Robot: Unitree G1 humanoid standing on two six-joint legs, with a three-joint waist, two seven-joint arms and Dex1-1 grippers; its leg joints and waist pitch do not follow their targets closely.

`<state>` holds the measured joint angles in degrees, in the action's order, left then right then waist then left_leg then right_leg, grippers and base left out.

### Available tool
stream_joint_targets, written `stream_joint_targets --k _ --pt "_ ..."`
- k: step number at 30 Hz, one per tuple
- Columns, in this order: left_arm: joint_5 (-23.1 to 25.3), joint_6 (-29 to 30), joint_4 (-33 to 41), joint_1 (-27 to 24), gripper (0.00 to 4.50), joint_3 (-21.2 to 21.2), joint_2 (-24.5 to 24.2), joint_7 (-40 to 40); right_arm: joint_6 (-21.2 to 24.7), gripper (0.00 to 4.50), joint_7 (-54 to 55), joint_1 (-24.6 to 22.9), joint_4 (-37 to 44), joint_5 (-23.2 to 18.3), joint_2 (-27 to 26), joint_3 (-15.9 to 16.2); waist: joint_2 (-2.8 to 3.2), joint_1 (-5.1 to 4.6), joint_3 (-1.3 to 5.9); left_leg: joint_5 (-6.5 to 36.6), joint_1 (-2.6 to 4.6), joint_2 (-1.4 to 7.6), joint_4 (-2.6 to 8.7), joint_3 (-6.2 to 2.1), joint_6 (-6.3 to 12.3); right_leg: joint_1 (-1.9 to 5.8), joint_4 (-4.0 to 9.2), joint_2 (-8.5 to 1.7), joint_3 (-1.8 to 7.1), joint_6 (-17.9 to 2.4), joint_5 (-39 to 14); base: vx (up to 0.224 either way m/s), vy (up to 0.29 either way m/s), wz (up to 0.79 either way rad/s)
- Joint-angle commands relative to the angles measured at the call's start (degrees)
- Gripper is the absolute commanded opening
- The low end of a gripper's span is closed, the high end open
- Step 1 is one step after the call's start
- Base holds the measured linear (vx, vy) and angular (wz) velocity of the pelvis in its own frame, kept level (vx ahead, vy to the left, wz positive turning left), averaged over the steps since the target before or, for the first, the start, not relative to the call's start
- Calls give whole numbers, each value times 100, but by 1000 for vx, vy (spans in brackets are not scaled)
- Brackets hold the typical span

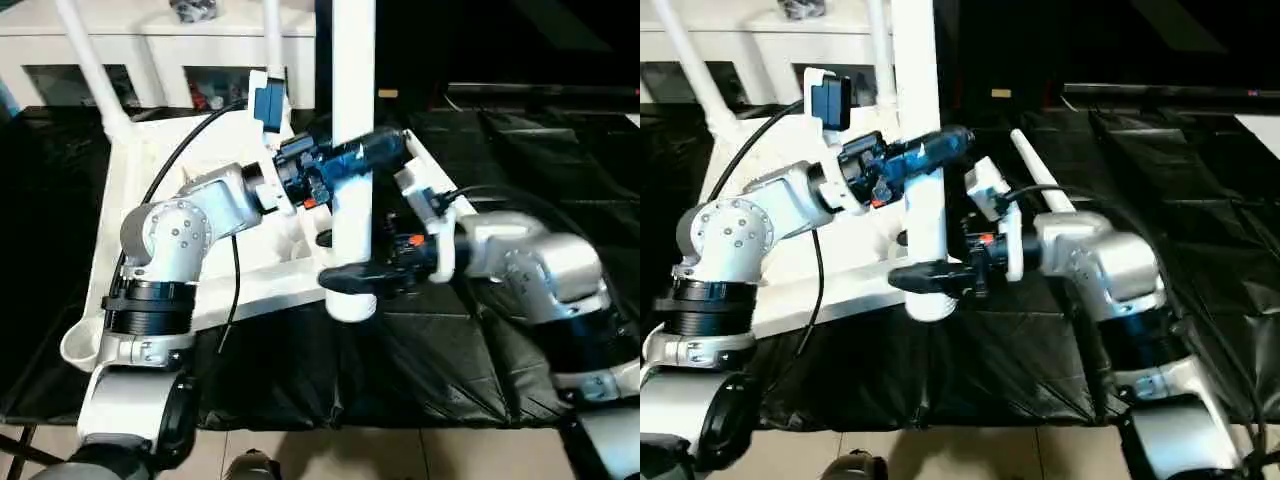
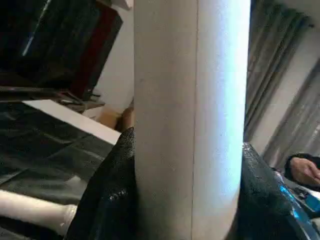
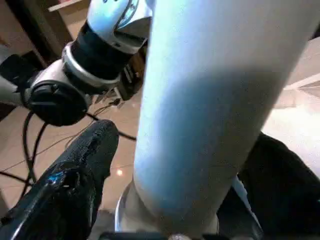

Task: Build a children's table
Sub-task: Pick table leg

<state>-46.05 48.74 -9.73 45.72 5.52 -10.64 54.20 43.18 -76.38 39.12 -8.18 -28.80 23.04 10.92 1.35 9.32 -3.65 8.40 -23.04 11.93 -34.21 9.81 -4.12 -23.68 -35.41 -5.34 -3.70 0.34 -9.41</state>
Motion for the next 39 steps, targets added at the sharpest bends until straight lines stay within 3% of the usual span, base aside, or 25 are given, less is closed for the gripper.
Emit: stream_joint_targets --k 1,4,14,15,19,22,25,27,30,32,34,35,39 --pt "-72 44 131 85 185 -81 -42 84 4 397 -113 143 -57 -48 57 65 -91 12 486 1264 142 72 370 7 -31 297 386 -247 175 -1046 -1479 0 0 0" --pt "-85 42 132 77 185 -105 -74 145 -17 397 -218 194 -144 -43 104 110 -116 25 494 1209 137 66 358 16 -13 299 367 -239 172 -1106 -1333 0 0 0" --pt "-38 -20 136 46 185 -211 -97 290 -39 397 -276 336 -458 5 52 143 -106 42 499 1199 138 66 351 17 -12 301 356 -231 170 -1147 -1259 0 0 0" --pt "-34 -30 131 47 185 -216 -98 294 -42 368 -283 338 -468 9 52 151 -108 42 498 1202 138 65 351 17 -13 303 359 -234 170 -1143 -1273 0 0 0" --pt "8 -87 73 77 185 -207 -87 287 -47 358 -275 334 -502 13 22 157 -86 45 500 1209 136 65 349 12 -22 304 358 -231 170 -1130 -1286 0 0 0" --pt "45 -124 35 94 185 -211 -73 296 -34 317 -242 334 -528 -17 -37 129 -78 39 502 1242 138 64 350 12 -35 300 364 -230 166 -1140 -1310 0 0 0" --pt "77 -178 -19 118 185 -226 -68 278 -37 315 -220 326 -536 -32 -88 128 -73 41 503 1253 142 71 354 6 -41 301 358 -229 167 -1143 -1262 0 0 0" --pt "81 -195 -38 128 184 -231 -80 287 -35 275 -212 328 -542 -37 -113 128 -67 43 503 1270 139 69 356 4 -56 302 354 -226 165 -1160 -1248 0 0 0" --pt "81 -199 -56 134 184 -234 -85 301 -16 272 -214 321 -554 -59 -153 106 -65 41 503 1321 142 64 355 5 -59 302 355 -224 164 -1167 -1257 0 0 0" --pt "84 -199 -59 135 184 -235 -85 301 -21 237 -210 316 -551 -59 -159 103 -67 47 506 1308 146 68 354 3 -70 303 353 -229 166 -1166 -1261 0 0 0" --pt "107 -201 -66 137 184 -240 -89 311 -44 231 -193 318 -561 -53 -178 88 -61 48 501 1340 141 68 359 0 -77 301 355 -229 165 -1162 -1289 0 0 0" --pt "117 -201 -67 135 184 -246 -95 322 -72 269 -165 322 -579 -31 -191 83 -54 49 501 1364 147 67 359 0 -87 295 356 -229 164 -1148 -1330 0 0 0" --pt "143 -218 -60 126 184 -301 -143 386 -161 267 -76 346 -657 41 -232 56 -47 45 498 1408 149 67 361 -1 -115 290 358 -229 166 -1164 -1343 0 0 0"
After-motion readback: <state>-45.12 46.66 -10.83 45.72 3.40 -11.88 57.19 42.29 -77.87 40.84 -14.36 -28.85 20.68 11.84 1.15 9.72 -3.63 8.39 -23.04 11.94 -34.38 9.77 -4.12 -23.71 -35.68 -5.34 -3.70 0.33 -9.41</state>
